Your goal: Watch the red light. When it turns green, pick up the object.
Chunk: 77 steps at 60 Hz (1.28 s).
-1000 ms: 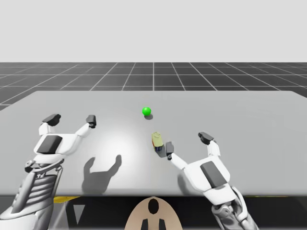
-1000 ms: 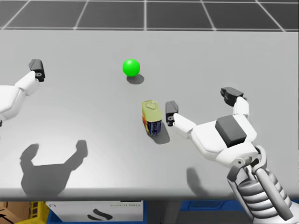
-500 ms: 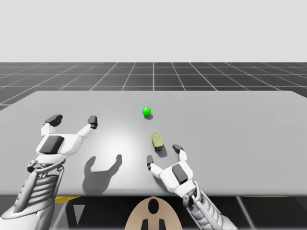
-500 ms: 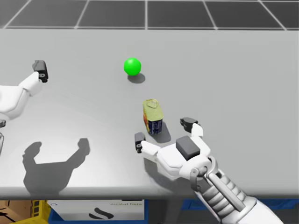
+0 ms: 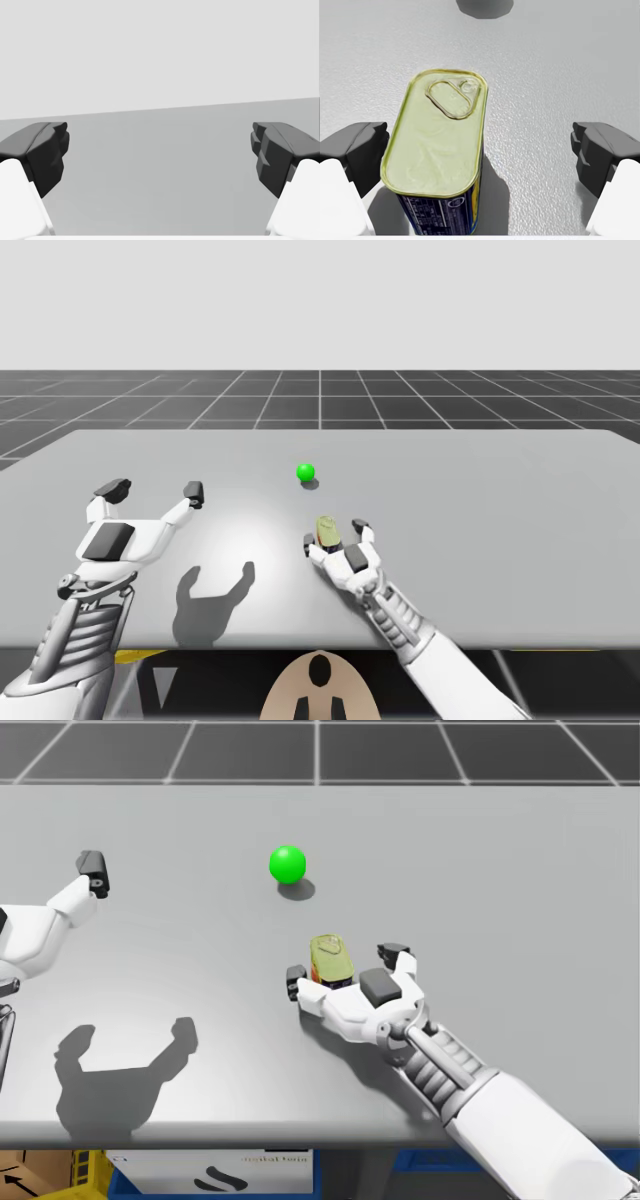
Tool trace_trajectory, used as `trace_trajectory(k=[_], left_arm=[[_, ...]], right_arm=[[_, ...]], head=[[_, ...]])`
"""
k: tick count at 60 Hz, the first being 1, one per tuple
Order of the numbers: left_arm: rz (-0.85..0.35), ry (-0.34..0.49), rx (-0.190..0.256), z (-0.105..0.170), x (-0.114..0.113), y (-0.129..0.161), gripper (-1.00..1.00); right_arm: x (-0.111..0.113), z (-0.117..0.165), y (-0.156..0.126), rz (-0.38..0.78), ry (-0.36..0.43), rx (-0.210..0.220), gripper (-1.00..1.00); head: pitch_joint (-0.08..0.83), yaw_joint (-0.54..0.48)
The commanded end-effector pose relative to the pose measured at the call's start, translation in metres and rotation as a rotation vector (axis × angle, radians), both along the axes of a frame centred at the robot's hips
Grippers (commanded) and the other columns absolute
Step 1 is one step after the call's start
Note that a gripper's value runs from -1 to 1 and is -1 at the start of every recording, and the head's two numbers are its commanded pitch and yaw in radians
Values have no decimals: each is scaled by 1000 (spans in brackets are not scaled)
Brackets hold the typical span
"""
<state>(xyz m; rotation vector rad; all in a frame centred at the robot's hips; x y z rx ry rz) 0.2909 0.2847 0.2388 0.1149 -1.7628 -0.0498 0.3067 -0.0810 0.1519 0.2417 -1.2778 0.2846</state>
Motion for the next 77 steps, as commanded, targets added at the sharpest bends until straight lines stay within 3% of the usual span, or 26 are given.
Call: trace_trajectory(k=[1, 2, 4, 5, 6, 27, 41, 53, 59, 64, 77], left_arm=[[-1, -2, 2, 0, 0, -1, -1000], [-1, -2, 2, 0, 0, -1, -1000], [-1, -2, 1, 0, 0, 0, -1000], [-1, -2, 1, 0, 0, 0, -1000], [-1, -2, 0, 0, 0, 0, -1000], [4, -2, 0, 0, -1, -1, -1000], [6, -3, 2, 0, -1, -1, -1000], [10, -1, 3, -1, -1, -2, -1000], [12, 0, 3, -2, 0, -2, -1000], [12, 6, 7, -3, 1, -3, -1000], [18, 13, 11, -3, 2, -4, -1000]], right_arm=[[-6, 5, 73, 58, 88, 234, -1000], [-7, 5, 74, 73, 77, 237, -1000], [-8, 5, 73, 79, 74, 247, -718], [-9, 3, 75, 68, 67, 272, 628], [-9, 3, 75, 74, 69, 287, 983], [-12, 7, 74, 93, 81, 290, 1000], [-13, 16, 73, 95, 56, 295, 1000], [-15, 33, 67, 98, 25, 311, 1000], [-19, 75, 55, 105, -51, 355, 1000], [-29, 131, 37, 111, -159, 406, 1000], [-53, 216, 8, 99, -419, 449, 1000]], head=[[657, -7], [657, -6], [657, -6], [657, -6], [656, -5], [611, 3], [390, 12], [326, 6], [320, 3], [311, 1], [299, -7]])
